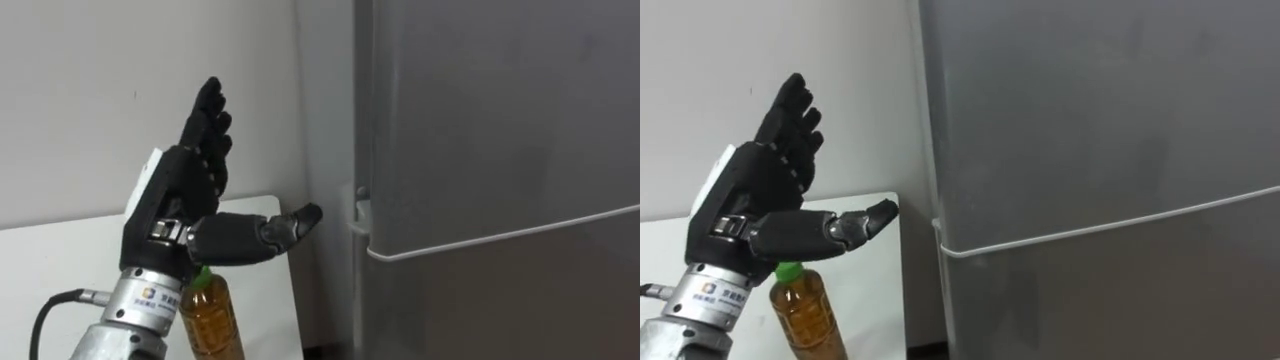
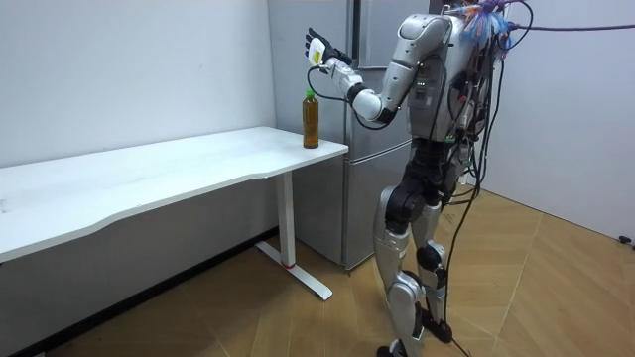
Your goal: Put the bottle in the upper fridge
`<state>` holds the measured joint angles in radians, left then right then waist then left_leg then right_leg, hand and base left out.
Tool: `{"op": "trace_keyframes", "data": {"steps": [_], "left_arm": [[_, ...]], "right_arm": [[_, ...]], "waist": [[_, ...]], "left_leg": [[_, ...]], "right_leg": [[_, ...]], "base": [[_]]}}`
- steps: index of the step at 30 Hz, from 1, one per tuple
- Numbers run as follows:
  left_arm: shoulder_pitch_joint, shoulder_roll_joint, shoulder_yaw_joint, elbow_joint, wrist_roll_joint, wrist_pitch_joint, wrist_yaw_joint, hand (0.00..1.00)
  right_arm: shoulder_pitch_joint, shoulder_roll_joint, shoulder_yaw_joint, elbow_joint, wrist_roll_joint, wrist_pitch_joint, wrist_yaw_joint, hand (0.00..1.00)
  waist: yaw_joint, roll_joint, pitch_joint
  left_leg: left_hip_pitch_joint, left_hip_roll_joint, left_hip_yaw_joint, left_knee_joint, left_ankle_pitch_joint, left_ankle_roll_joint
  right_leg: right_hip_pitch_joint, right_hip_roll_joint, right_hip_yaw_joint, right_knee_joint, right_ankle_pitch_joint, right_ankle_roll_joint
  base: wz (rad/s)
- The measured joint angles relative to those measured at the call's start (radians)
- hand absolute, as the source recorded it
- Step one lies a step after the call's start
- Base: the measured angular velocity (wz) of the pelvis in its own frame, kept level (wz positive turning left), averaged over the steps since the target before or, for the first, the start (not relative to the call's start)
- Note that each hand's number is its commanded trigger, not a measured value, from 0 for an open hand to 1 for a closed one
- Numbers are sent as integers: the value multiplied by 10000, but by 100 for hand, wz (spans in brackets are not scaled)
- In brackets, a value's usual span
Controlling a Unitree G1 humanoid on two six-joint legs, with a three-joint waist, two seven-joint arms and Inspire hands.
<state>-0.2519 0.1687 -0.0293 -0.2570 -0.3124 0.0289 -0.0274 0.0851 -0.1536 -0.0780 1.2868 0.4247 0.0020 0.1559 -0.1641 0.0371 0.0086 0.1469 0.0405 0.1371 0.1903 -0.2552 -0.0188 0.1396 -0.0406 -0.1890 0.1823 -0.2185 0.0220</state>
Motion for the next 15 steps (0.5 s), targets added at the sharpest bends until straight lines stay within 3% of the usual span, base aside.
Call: {"op": "trace_keyframes", "data": {"steps": [6, 11, 15], "left_arm": [[-9, 21, -329, -494, -108, 188, -98, 0], [-12, 12, -434, -944, -116, 190, -394, 0], [-13, 18, -355, -1375, -93, 191, -638, 0]], "right_arm": [[-80, -104, 183, 6, -68, 84, -5, 0], [-164, -108, 274, 7, 0, 39, -16, 0], [-330, -109, 264, 247, -83, -10, 86, 0]], "waist": [[-46, 122, -48], [-233, 208, 17], [-243, 223, 23]], "left_leg": [[57, -3, -20, -33, 1, 1], [60, 1, -15, -27, 1, 1], [30, 5, 9, -27, 1, 1]], "right_leg": [[92, 14, 5, -141, 50, 6], [136, 19, 5, -154, 50, 7], [112, 18, -35, -152, 50, 7]], "base": [[-1], [2], [0]]}}
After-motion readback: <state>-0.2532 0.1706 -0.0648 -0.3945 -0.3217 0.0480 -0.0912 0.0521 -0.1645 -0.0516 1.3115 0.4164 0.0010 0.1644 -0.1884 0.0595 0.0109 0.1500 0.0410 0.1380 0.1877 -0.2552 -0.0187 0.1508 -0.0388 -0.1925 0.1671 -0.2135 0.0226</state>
